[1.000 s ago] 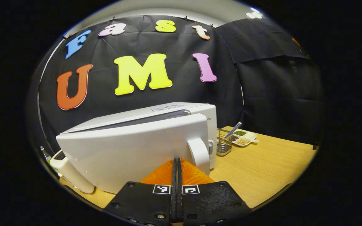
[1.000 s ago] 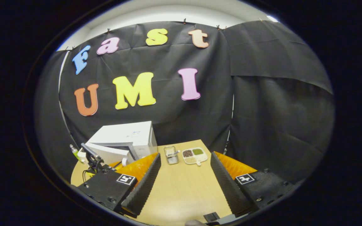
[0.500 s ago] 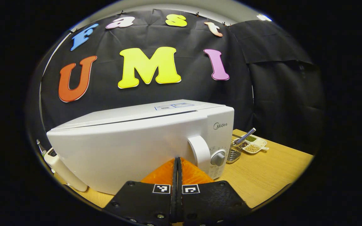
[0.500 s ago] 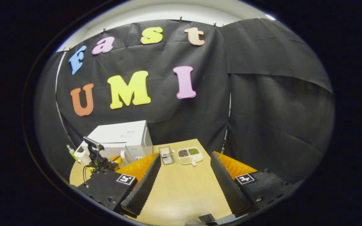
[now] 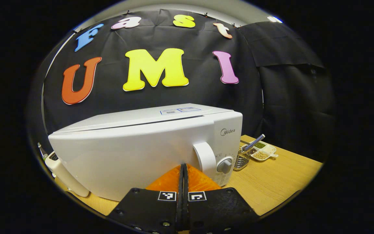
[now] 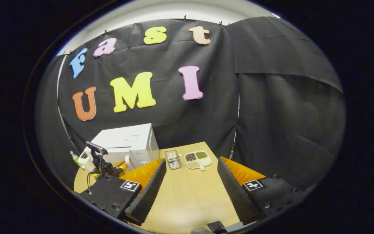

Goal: Open the microwave oven with the left hand, put the food in, and close the microwave oven.

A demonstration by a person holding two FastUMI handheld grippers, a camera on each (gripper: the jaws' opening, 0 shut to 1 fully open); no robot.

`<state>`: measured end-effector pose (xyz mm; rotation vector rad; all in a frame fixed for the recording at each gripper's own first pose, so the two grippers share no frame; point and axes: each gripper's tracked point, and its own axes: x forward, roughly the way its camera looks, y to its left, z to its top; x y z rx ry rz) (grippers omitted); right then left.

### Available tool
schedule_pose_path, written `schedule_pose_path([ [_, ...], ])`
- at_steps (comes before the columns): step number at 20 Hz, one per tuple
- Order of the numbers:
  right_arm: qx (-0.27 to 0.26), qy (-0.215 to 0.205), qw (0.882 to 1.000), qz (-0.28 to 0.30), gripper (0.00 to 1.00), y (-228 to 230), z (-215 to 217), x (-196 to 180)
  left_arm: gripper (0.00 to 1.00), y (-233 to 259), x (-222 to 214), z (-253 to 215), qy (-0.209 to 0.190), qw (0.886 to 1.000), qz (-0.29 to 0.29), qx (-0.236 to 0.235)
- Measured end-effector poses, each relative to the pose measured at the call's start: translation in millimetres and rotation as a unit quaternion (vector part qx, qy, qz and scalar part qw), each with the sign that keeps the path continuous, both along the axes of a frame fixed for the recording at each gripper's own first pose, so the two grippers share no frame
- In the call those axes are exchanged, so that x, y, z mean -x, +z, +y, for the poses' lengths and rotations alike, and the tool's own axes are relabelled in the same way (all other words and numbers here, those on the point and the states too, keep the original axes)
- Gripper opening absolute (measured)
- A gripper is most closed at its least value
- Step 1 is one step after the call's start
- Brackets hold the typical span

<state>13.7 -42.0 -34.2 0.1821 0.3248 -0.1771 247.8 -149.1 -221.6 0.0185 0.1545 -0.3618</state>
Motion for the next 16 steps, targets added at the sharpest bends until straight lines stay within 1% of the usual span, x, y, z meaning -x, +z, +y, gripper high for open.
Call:
schedule_pose_path([
  [1, 0.000, 0.000, 1.000, 0.001, 0.92, -1, 0, 0, 0.00, 1, -1, 1, -0.001, 1.000, -0.002, 0.001],
  [2, 0.000, 0.000, 1.000, 0.000, 1.00, 0, 1, -1, 0.00, 1, -4, 0, -0.001, 1.000, -0.002, 0.001],
  [3, 0.000, 0.001, 1.000, 0.001, 1.00, 0, 3, 0, 0.00, 2, -9, -2, -0.001, 1.000, -0.005, 0.001],
  [4, 0.002, 0.005, 1.000, 0.003, 0.92, 1, 6, -1, 0.00, -2, -13, -2, 0.002, 1.000, 0.018, -0.010],
  [5, 0.003, 0.009, 1.000, 0.002, 1.00, 2, 9, -1, 0.00, -1, -9, -2, 0.001, 1.000, 0.013, -0.008],
  [6, 0.004, 0.013, 1.000, -0.002, 0.92, 5, 13, -2, 0.00, -3, -7, 0, 0.007, 1.000, 0.016, -0.017],
  [7, 0.003, 0.015, 1.000, -0.004, 1.00, 6, 15, -3, 0.00, -9, -4, 4, 0.015, 0.999, 0.022, -0.026],
  [8, 0.001, 0.019, 1.000, -0.006, 1.00, 6, 19, -5, 0.00, -13, 2, 8, 0.022, 0.999, 0.027, -0.025],
  [9, -0.001, 0.023, 1.000, -0.005, 0.92, 3, 24, -6, 0.00, -17, 11, 9, 0.025, 0.999, 0.033, -0.017],
  [10, -0.001, 0.028, 1.000, -0.005, 1.00, 3, 28, -6, 0.00, -21, 17, 17, 0.038, 0.998, 0.040, -0.018],
  [11, 0.000, 0.031, 0.999, -0.006, 1.00, 2, 31, -7, 0.00, -26, 24, 25, 0.049, 0.998, 0.041, -0.028],
  [12, 0.001, 0.035, 0.999, -0.007, 1.00, 1, 34, -7, 0.00, -34, 31, 30, 0.047, 0.997, 0.049, -0.038],
  [13, 0.002, 0.039, 0.999, -0.006, 0.92, -1, 39, -6, 0.32, -42, 39, 33, 0.048, 0.996, 0.062, -0.040],
  [14, 0.005, 0.046, 0.999, -0.008, 0.92, -3, 44, -6, 0.64, -54, 55, 40, 0.050, 0.995, 0.075, -0.038],
  [15, 0.013, 0.050, 0.999, -0.008, 1.00, -5, 47, -6, 0.96, -50, 62, 43, 0.053, 0.995, 0.081, -0.033],
  [16, 0.019, 0.056, 0.998, -0.008, 1.00, -7, 51, -6, 0.97, -48, 73, 48, 0.057, 0.994, 0.083, -0.034],
])
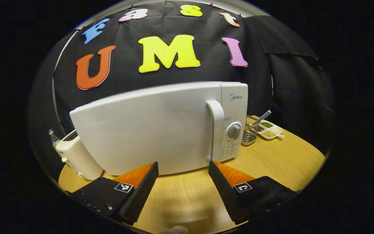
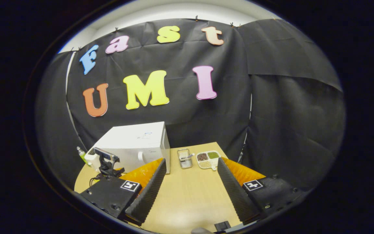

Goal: Open the microwave oven with the left hand, put the food in, and close the microwave oven.

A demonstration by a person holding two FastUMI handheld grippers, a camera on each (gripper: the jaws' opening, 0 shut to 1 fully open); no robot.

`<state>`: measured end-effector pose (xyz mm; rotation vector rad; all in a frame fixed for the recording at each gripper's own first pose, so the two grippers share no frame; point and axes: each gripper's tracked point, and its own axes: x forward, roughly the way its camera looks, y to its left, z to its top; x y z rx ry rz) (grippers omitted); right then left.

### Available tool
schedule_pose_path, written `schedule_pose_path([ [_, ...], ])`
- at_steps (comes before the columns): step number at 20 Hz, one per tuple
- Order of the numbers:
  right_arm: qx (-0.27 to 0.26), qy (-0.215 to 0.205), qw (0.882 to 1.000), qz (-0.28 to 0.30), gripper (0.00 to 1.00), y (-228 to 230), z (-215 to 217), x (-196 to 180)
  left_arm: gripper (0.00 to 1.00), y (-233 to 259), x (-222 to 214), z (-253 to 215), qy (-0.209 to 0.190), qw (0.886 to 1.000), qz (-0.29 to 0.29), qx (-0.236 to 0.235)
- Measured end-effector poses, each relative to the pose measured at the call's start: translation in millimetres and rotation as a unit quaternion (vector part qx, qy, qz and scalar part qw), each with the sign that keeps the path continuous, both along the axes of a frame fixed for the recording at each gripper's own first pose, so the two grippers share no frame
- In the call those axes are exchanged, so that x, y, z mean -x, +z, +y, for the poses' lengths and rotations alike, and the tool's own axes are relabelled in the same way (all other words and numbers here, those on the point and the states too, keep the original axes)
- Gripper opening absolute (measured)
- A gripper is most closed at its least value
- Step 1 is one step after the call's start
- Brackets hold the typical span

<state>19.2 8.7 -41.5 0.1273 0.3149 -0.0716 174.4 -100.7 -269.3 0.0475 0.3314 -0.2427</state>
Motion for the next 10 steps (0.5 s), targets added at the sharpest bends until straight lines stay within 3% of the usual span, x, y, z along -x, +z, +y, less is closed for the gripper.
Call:
schedule_pose_path([
  [10, 0.022, 0.065, 0.997, -0.032, 1.00, -4, 50, 1, 0.96, 136, 126, 89, 0.069, 0.994, -0.076, 0.034],
])
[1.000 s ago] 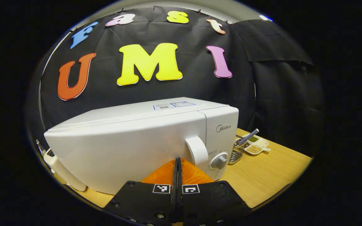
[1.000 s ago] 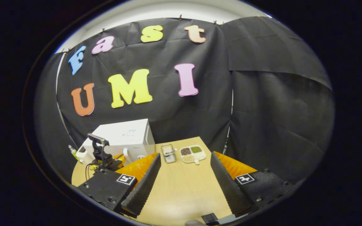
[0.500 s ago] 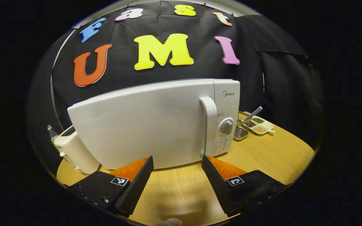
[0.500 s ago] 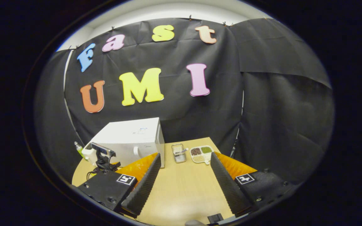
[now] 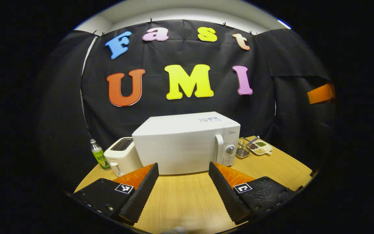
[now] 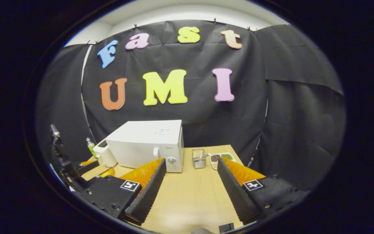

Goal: Open the microwave oven with the left hand, put the food in, and close the microwave oven.

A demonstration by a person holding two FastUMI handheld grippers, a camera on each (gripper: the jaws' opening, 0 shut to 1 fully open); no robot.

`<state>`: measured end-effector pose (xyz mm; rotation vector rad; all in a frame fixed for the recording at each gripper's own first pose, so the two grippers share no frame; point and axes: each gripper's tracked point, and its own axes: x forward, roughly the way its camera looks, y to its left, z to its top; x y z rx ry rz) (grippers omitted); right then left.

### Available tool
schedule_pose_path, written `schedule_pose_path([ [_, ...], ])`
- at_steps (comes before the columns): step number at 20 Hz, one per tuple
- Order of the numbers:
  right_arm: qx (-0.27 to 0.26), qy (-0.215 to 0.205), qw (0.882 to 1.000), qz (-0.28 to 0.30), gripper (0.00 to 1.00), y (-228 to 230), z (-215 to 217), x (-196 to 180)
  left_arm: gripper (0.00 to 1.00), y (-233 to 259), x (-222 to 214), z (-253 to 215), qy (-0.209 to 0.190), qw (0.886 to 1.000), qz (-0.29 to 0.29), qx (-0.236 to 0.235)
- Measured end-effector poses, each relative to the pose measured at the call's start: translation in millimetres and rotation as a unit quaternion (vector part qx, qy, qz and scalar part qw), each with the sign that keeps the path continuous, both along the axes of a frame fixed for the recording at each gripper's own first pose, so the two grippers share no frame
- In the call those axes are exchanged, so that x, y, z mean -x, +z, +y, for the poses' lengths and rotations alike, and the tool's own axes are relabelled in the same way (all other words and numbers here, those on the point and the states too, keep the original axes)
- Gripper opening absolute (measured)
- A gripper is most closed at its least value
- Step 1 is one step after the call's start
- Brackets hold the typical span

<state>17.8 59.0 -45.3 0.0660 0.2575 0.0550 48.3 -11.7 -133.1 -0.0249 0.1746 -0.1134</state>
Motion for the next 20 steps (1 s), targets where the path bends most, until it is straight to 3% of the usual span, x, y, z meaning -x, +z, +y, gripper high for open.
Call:
schedule_pose_path([
  [7, 0.007, 0.016, 0.999, -0.042, 1.00, 29, 20, -3, 0.96, 98, 24, 44, 0.052, 0.995, -0.061, 0.053],
  [8, 0.010, 0.016, 0.999, -0.048, 0.92, 34, 21, -2, 0.95, 107, 26, 42, 0.055, 0.994, -0.070, 0.059],
  [9, 0.011, 0.016, 0.998, -0.054, 0.92, 39, 22, -3, 0.95, 116, 25, 41, 0.052, 0.994, -0.073, 0.062],
  [15, 0.011, 0.008, 0.997, -0.075, 0.92, 55, 15, -2, 0.93, 139, 27, 28, 0.034, 0.994, -0.093, 0.047],
  [16, 0.010, 0.007, 0.997, -0.077, 1.00, 57, 13, -2, 0.93, 141, 27, 26, 0.032, 0.994, -0.096, 0.050],
  [17, 0.011, 0.004, 0.997, -0.078, 1.00, 57, 11, -3, 0.92, 142, 27, 22, 0.029, 0.994, -0.094, 0.052],
  [18, 0.011, -0.001, 0.997, -0.079, 0.92, 57, 7, -3, 0.93, 142, 27, 21, 0.028, 0.994, -0.093, 0.052],
  [20, 0.009, -0.008, 0.997, -0.078, 0.92, 57, 2, -3, 0.93, 140, 26, 22, 0.030, 0.994, -0.091, 0.050],
])
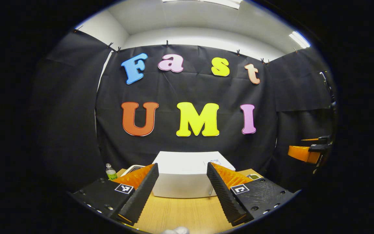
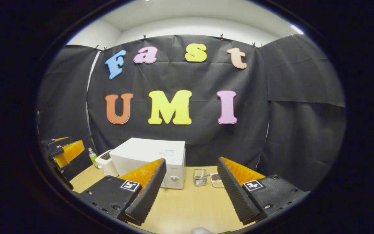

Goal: Open the microwave oven with the left hand, put the food in, and close the microwave oven.

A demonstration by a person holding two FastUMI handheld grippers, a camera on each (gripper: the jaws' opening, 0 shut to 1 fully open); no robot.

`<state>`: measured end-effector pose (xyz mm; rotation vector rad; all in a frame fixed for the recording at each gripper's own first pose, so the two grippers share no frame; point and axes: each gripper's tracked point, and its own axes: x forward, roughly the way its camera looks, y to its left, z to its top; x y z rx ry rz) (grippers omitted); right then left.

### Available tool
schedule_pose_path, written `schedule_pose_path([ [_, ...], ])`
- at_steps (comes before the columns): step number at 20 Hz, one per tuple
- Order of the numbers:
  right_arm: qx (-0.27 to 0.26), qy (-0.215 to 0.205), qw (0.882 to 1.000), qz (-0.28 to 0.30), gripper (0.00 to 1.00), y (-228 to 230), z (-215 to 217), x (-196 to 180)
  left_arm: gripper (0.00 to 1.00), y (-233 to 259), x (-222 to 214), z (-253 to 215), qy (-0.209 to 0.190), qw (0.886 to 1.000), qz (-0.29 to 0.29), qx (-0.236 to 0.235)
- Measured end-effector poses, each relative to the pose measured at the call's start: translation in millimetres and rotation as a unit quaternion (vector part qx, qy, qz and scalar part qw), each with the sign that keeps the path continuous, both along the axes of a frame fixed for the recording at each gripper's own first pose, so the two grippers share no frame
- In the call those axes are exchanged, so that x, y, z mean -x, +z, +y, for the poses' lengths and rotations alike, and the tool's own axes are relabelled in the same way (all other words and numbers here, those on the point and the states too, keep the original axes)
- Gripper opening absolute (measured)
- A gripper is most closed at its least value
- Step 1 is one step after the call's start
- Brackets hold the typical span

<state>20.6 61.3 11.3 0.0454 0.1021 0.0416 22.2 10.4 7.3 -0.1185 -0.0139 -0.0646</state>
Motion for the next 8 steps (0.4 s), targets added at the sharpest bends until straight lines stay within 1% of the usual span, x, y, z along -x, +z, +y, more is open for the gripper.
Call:
schedule_pose_path([
  [1, -0.003, -0.003, 1.000, 0.001, 0.92, -1, -2, 1, 0.93, 0, -1, 0, -0.001, 1.000, 0.003, -0.001],
  [2, -0.008, -0.006, 1.000, 0.000, 1.00, -1, -4, 1, 0.93, -2, -1, 0, 0.000, 1.000, 0.008, -0.002],
  [4, -0.010, -0.012, 1.000, 0.001, 1.00, -2, -9, 2, 0.93, -3, -1, 2, 0.001, 1.000, 0.009, -0.004],
  [5, -0.010, -0.014, 1.000, 0.000, 0.92, -1, -11, 3, 0.93, -3, -2, 1, 0.000, 1.000, 0.008, -0.005],
  [6, -0.011, -0.016, 1.000, 0.000, 1.00, -1, -12, 2, 0.93, -4, -1, 1, 0.001, 1.000, 0.009, -0.005],
  [8, -0.014, -0.016, 1.000, -0.002, 1.00, 0, -13, 3, 0.93, -4, 1, 1, -0.001, 1.000, 0.010, -0.007],
])
